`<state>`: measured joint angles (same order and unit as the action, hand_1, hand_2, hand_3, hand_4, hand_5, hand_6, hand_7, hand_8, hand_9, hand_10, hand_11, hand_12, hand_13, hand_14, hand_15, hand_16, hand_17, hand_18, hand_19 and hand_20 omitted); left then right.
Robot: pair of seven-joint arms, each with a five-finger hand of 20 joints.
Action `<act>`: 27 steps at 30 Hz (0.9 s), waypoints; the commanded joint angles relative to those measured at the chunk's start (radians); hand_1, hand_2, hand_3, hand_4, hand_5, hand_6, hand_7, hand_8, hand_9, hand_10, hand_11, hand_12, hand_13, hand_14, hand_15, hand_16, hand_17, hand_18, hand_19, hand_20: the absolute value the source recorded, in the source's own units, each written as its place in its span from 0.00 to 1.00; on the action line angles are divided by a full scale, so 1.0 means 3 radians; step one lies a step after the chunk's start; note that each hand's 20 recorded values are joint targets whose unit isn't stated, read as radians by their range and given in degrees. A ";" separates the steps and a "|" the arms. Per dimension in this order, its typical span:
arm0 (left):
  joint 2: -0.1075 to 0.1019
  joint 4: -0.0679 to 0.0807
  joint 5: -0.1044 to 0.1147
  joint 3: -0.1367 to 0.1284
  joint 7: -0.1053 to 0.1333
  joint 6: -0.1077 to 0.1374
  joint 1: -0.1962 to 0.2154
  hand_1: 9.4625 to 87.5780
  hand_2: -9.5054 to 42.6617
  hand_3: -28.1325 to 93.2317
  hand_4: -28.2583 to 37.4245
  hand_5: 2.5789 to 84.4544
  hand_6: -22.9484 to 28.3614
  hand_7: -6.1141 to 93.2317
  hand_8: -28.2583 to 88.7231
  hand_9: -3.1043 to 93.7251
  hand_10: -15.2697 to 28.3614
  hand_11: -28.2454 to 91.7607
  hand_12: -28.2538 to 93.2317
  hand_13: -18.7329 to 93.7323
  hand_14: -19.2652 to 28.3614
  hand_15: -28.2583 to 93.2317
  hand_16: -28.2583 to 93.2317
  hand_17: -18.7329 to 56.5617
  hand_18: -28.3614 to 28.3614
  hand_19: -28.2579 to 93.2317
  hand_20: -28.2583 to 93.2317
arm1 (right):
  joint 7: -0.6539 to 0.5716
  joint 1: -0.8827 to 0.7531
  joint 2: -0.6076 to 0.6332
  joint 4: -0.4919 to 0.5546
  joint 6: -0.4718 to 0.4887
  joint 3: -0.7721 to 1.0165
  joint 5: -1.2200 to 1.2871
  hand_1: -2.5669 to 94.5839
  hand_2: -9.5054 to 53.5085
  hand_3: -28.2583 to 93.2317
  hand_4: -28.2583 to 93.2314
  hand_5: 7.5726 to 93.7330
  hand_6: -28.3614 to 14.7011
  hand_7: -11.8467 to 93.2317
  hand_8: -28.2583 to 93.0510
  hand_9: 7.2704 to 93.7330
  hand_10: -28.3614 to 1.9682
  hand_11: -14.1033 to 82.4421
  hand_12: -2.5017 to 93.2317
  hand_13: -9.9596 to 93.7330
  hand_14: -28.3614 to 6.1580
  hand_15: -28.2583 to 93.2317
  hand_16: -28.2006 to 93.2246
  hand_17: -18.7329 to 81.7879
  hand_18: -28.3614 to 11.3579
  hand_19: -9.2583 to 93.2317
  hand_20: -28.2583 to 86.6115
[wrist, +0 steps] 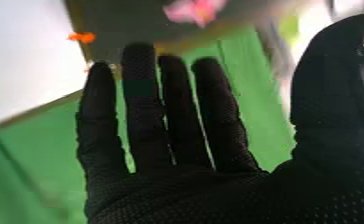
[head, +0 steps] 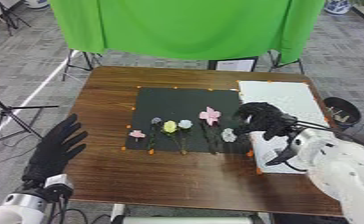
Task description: Arrange flowers
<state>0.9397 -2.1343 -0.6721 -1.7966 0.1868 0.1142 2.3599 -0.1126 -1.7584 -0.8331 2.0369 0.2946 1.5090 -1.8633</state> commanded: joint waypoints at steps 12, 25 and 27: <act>0.0278 -0.0003 -0.0064 0.0242 0.0213 -0.0011 -0.0208 0.17 0.07 0.78 0.00 0.18 0.47 0.21 0.17 0.16 0.53 0.27 0.44 0.25 0.66 0.29 0.31 0.03 0.92 0.50 0.30 | -0.0014 -0.0975 -0.1362 0.0191 -0.0141 0.1275 0.3258 0.10 0.03 0.90 0.01 0.19 0.63 0.20 0.17 0.19 0.56 0.13 0.27 0.25 0.46 0.17 0.53 0.13 0.09 0.40 0.36; 0.0274 -0.0045 -0.0040 0.0190 0.0156 -0.0088 -0.0149 0.22 0.06 0.69 0.00 0.20 0.48 0.22 0.17 0.17 0.55 0.28 0.44 0.25 0.67 0.29 0.31 0.02 0.92 0.49 0.30 | -0.0088 -0.0918 -0.1403 0.0159 -0.0074 0.1267 0.3133 0.12 0.02 0.91 0.01 0.22 0.56 0.19 0.17 0.21 0.52 0.14 0.28 0.26 0.48 0.18 0.55 0.12 0.15 0.40 0.37; 0.0261 -0.0064 -0.0034 0.0179 0.0176 -0.0044 -0.0141 0.21 0.06 0.70 0.00 0.20 0.48 0.21 0.17 0.17 0.55 0.27 0.44 0.25 0.67 0.28 0.31 0.02 0.92 0.49 0.29 | -0.0143 -0.0914 -0.1391 0.0188 -0.0029 0.1349 0.3129 0.11 0.03 0.90 0.01 0.20 0.57 0.18 0.17 0.19 0.53 0.13 0.27 0.24 0.47 0.16 0.55 0.11 0.15 0.40 0.36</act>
<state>1.0157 -2.1310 -0.6871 -1.7095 0.2576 0.1121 2.2813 -0.1354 -2.0355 -1.2473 2.0865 0.2404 1.8844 -0.9058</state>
